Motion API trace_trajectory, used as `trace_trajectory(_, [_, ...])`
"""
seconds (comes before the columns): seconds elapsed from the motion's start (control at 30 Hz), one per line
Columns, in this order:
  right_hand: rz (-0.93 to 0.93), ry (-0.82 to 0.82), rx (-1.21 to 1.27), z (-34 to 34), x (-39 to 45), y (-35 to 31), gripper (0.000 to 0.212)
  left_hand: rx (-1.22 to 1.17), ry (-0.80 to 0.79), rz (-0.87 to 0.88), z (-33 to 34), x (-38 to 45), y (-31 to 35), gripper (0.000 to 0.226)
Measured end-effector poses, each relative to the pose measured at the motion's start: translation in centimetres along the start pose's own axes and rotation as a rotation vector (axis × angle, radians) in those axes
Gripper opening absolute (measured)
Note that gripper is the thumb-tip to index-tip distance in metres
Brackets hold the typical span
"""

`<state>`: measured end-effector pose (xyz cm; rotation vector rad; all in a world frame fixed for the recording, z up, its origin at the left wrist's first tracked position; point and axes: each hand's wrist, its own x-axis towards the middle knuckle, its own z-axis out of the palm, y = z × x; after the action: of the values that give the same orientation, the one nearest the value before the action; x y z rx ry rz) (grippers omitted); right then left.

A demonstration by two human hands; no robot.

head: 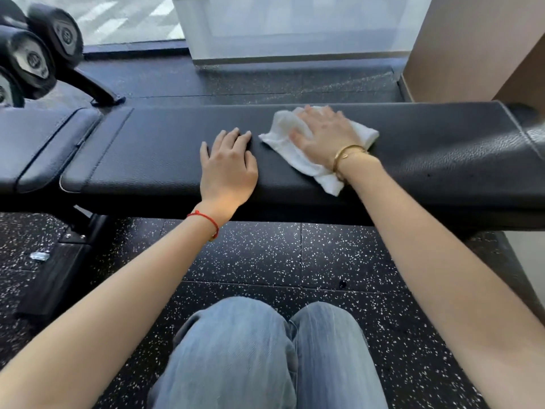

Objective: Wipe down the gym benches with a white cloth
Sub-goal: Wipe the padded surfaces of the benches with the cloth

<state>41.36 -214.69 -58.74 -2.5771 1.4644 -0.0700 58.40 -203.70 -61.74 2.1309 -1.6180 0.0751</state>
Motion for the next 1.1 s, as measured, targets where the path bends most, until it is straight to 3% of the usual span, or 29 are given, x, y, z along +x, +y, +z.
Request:
trace_trajectory(0.17, [-0.176, 0.066, 0.009, 1.2, -5.5, 1.9, 0.059, 0.021, 0.005, 0.007, -0.1, -0.1, -0.2, 0.045])
trace_trajectory(0.3, [0.032, 0.061, 0.003, -0.1, -4.0, 6.9, 0.059, 0.014, -0.001, -0.001, -0.2, -0.2, 0.2, 0.045])
trace_trajectory(0.4, [0.133, 0.058, 0.024, -0.9, 0.1, 5.9, 0.059, 0.016, 0.009, -0.012, -0.3, -0.2, 0.5, 0.044])
trace_trajectory(0.53, [-0.035, 0.016, 0.015, -0.1, 0.6, 1.3, 0.061, 0.006, 0.033, -0.023, -0.4, -0.2, 0.5, 0.043])
trace_trajectory(0.67, [-0.180, 0.055, 0.031, 0.9, -6.1, 1.8, 0.061, 0.008, 0.031, -0.019, -0.4, -0.3, 0.3, 0.043])
trace_trajectory(0.83, [0.043, 0.062, -0.004, -0.5, -6.5, 8.8, 0.058, 0.024, 0.022, -0.030, -0.3, -0.3, 0.6, 0.044])
trace_trajectory(0.93, [0.166, 0.059, 0.006, -1.6, -2.6, 8.5, 0.058, 0.027, 0.025, -0.030, -0.2, -0.4, 0.7, 0.044])
trace_trajectory(1.1, [-0.091, 0.035, -0.039, -0.4, -2.4, 1.5, 0.058, 0.035, 0.018, -0.030, -0.2, -0.4, 0.6, 0.045])
